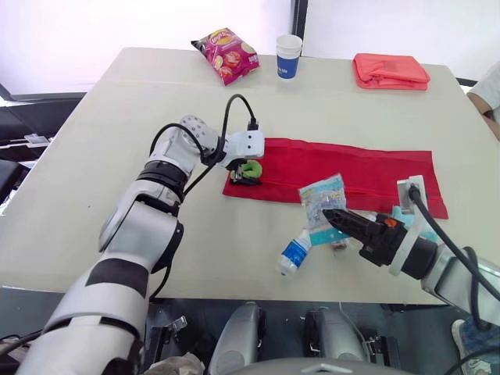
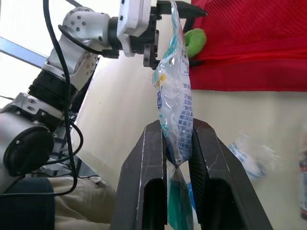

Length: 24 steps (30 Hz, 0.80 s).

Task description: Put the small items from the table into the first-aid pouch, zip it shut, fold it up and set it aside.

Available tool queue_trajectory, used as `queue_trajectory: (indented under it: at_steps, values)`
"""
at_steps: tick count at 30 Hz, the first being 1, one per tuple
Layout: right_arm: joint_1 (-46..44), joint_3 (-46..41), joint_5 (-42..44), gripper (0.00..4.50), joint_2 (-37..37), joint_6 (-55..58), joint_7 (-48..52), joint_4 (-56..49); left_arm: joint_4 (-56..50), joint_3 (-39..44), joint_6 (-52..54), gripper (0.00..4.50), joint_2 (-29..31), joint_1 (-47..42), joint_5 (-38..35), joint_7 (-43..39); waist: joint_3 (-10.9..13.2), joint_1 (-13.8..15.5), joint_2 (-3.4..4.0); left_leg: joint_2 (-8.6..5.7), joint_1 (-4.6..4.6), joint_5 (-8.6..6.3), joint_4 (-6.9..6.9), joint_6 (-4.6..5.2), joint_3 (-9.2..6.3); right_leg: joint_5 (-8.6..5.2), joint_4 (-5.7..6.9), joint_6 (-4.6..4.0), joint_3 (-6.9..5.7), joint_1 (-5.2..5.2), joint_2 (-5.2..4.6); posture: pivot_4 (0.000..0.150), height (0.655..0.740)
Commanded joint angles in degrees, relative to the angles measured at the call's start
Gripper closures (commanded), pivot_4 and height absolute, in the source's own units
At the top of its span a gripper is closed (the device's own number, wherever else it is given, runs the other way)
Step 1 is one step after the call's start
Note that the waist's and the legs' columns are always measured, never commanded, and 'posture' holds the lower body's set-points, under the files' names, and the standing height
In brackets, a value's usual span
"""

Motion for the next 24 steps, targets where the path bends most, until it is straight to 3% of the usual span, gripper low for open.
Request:
queue_trajectory:
  at_steps: [1,2,4,5,9,18,24]
  values:
    - [-1.1,0.9,-0.2,4.4,0.6,-0.3,-0.4,-1.1,-3.2,1.7,-0.3,1.59,-1.6,1.6,-0.7,-0.2,0.0,0.0,0.0,0.0,0.0,0.0,0.0,0.0,0.0,0.0,0.0,0.0,-0.01,0.0,0.0,0.15,0.7395]
    - [-1.7,1.5,-0.7,4.4,0.9,-0.2,-0.6,-0.6,-3.4,2.2,0.5,1.97,-2.2,2.4,-1.1,-0.7,0.0,0.0,0.0,0.0,-0.02,0.0,0.03,0.0,0.0,0.0,0.0,0.0,-0.02,0.0,-0.01,0.15,0.7395]
    - [-3.4,3.1,-1.6,4.4,1.5,0.4,-1.2,0.4,-2.9,4.0,3.5,2.27,-3.0,3.0,-2.7,-2.5,0.0,0.0,0.01,-0.01,0.02,0.0,0.03,0.0,0.01,0.01,0.01,0.01,0.0,0.02,0.0,0.15,0.7395]
    - [-4.5,4.0,-2.0,4.4,1.9,0.7,-1.5,1.1,-2.4,5.0,5.2,2.86,-3.3,3.0,-3.5,-3.3,0.0,-0.1,0.01,-0.01,0.02,0.0,0.03,0.0,0.02,0.01,0.02,0.01,0.0,0.02,0.0,0.15,0.7395]
    - [-9.8,7.8,-4.3,4.4,4.9,2.0,-3.2,5.3,-2.2,6.6,7.2,4.5,-3.5,3.4,-3.9,-4.8,0.0,-0.1,0.01,-0.01,0.02,0.0,0.06,0.0,0.01,0.01,0.04,0.01,-0.01,0.01,0.04,0.15,0.7395]
    - [-20.1,13.3,-10.4,4.4,14.4,6.7,-4.7,18.7,-6.5,9.3,15.7,4.5,-3.9,3.5,-6.7,-8.5,0.0,-0.2,-0.02,-0.04,0.02,0.0,0.07,-0.01,0.06,0.01,0.12,0.01,0.03,-0.04,0.04,0.15,0.7395]
    - [-22.4,12.9,-13.0,4.4,21.2,9.4,-6.1,26.7,-14.9,11.5,28.1,4.5,-4.0,3.7,-10.2,-11.2,0.0,-0.2,-0.02,-0.05,-0.01,0.01,0.07,-0.01,0.04,0.01,0.14,0.01,0.02,-0.05,0.02,0.15,0.7395]
